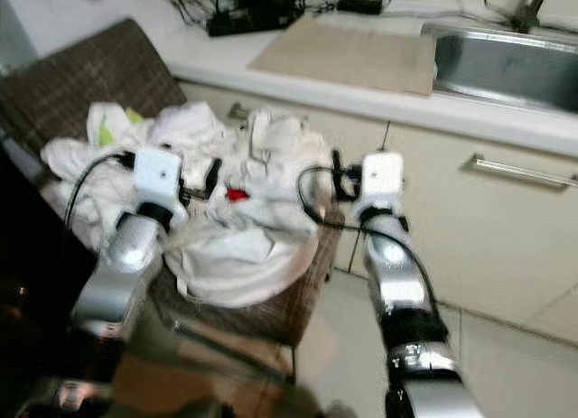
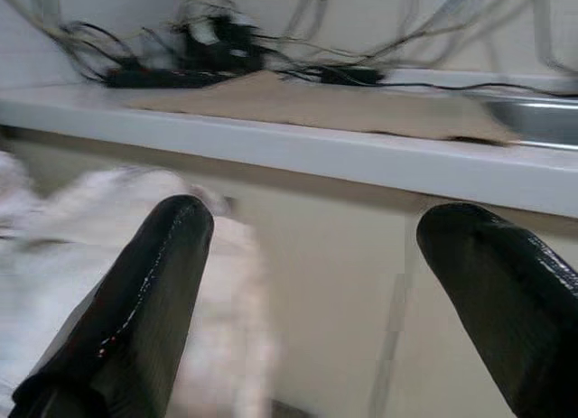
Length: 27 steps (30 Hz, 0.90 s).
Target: Clothes washing
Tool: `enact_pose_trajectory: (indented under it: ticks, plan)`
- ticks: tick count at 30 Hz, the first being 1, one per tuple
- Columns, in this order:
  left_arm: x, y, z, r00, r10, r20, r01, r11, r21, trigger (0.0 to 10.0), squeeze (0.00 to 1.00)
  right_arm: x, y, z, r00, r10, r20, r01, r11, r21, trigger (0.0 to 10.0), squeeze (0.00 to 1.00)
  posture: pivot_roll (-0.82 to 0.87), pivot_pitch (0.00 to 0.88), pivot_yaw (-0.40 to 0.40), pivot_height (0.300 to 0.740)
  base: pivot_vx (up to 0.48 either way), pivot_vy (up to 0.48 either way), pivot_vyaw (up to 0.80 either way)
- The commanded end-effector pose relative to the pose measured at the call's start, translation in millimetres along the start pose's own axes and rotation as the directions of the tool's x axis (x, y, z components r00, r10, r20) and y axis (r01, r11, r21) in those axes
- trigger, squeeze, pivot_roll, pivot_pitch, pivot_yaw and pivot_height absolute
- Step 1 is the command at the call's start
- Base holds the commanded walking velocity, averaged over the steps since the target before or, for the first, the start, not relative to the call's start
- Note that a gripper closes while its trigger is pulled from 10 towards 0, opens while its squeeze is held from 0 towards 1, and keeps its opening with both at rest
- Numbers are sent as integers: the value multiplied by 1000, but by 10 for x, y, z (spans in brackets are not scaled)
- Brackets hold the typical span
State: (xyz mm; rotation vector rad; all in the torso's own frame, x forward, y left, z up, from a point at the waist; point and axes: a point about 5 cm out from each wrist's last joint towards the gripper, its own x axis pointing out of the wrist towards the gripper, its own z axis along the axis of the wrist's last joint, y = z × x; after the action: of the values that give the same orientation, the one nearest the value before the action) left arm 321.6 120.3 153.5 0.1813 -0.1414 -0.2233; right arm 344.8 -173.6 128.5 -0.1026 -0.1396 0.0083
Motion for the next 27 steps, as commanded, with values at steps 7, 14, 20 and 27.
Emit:
enact_pose_trajectory:
  ticks: [7, 14, 20, 27]
  plan:
    - [7, 8, 12, 1000, 6, 0, -6, 1000, 8, 10000, 0, -16, 0, 24, 1000, 9, 24, -9, 1000, 18, 10000, 0, -118, 0, 4, 740, 0, 0, 78]
    - [-6, 19, 9, 1000, 17, -6, -17, 1000, 22, 10000, 0, 28, -56, 18, 1000, -19, -1, 19, 998, 56, 10000, 0, -116, 0, 6, 740, 0, 0, 579]
    - [-10, 26, 47, 1000, 19, 3, -19, 1000, 20, 10000, 0, 167, -154, 77, 999, -43, -16, 44, 995, 90, 10000, 0, -106, 0, 17, 740, 0, 0, 475]
    - [-173, 57, 135, 999, 44, 11, -44, 999, 25, 10000, 0, 419, -259, 78, 981, -81, -176, 108, 983, 149, 10000, 0, -23, 53, 13, 740, 0, 0, 58]
